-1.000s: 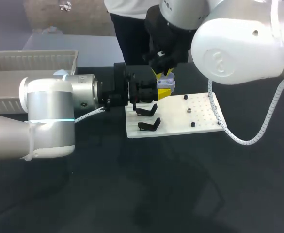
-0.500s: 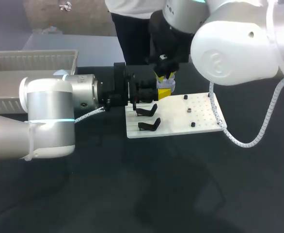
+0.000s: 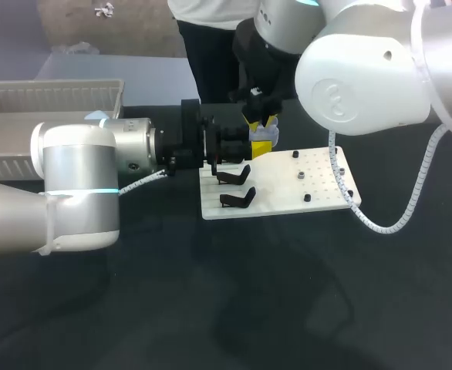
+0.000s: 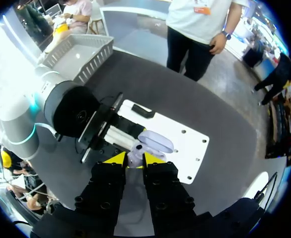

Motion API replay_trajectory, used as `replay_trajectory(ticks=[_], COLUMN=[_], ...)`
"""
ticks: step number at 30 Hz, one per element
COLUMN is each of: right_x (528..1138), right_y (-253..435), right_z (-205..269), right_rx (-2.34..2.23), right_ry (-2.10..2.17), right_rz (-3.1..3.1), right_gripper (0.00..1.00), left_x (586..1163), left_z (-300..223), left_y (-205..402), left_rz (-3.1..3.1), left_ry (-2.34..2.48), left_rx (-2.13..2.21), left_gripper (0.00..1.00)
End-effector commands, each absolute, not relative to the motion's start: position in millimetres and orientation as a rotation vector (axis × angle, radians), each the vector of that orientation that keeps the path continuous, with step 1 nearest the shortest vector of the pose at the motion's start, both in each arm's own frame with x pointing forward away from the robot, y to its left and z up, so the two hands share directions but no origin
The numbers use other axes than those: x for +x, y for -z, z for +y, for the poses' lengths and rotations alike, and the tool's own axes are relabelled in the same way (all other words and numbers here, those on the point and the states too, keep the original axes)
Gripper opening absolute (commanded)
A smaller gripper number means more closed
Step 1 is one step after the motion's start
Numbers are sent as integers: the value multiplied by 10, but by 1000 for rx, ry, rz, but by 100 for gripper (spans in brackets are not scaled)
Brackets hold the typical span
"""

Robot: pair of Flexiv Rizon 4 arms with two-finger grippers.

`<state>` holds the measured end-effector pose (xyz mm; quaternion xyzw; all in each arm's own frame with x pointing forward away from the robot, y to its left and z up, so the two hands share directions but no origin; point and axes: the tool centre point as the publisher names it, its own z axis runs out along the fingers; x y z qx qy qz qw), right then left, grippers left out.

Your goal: Pick up each earbud case from the left stands, insert the matching earbuds, close the lid, and place the case in the box.

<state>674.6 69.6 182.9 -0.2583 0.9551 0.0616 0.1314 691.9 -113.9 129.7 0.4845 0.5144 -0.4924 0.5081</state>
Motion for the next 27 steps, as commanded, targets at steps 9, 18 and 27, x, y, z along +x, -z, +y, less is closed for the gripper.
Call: replay_trajectory(ticks=[9,18,27], right_x=[6775,6794,6811], right_y=[-1838,-1831,-1823], right_z=[697,688,692], right_rx=[-743,-741,-744], right_ry=[-169,-163,-159], right_rz=[2777,2779,2778], right_gripper=[0,0,0], left_x=[6905,6905,6905], left_z=[-1141,-1141,-1141], left_y=[-1288,-1288,-1288], left_rz=[1236,1236,1236], left_ry=[1181,1181,1181], left_rx=[1162,1162,1162], left_gripper=[0,0,0])
